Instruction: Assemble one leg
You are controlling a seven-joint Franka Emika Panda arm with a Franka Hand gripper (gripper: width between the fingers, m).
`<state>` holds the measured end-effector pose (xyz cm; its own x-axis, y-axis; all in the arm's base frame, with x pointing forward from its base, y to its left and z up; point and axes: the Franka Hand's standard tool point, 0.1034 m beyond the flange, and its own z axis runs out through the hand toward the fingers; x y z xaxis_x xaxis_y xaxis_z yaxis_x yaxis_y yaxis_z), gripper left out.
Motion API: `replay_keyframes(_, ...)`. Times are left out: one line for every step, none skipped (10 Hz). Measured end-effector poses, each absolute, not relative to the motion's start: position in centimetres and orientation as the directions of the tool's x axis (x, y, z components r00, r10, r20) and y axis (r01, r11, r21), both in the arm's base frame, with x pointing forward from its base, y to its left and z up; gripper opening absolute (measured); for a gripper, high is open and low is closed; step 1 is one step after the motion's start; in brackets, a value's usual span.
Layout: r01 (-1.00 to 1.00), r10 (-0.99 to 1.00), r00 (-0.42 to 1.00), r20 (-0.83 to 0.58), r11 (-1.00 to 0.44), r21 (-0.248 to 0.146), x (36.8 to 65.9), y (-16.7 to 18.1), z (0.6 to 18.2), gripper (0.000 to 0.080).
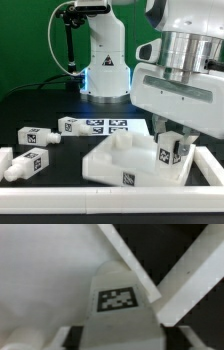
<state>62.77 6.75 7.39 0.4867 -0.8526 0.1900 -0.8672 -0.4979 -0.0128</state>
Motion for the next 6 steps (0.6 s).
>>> replay_keyframes(-0.867, -0.853, 0.487, 0.190, -0.498, -0.013, 62.8, 6.8, 7.4, 0.0490)
replay_keyframes(-0.867, -0.853, 0.487, 0.190, -0.498, -0.013, 62.8, 6.8, 7.4, 0.0600)
replay_keyframes(-0.853, -0.839, 0.510, 0.191, -0.521, -0.012, 63.0, 7.0, 7.8, 0.0634)
replay_keyframes(-0.829, -0.817, 0.545, 0.188, -0.559, -0.026, 63.6, 7.8, 9.5, 0.0634)
replay_keyframes(-0.813, -0.804, 0.565, 0.186, -0.581, -0.042, 64.0, 8.0, 11.0, 0.0647)
replay_keyframes(-0.812, -0.804, 0.565, 0.187, -0.581, -0.045, 64.0, 8.0, 11.1, 0.0647)
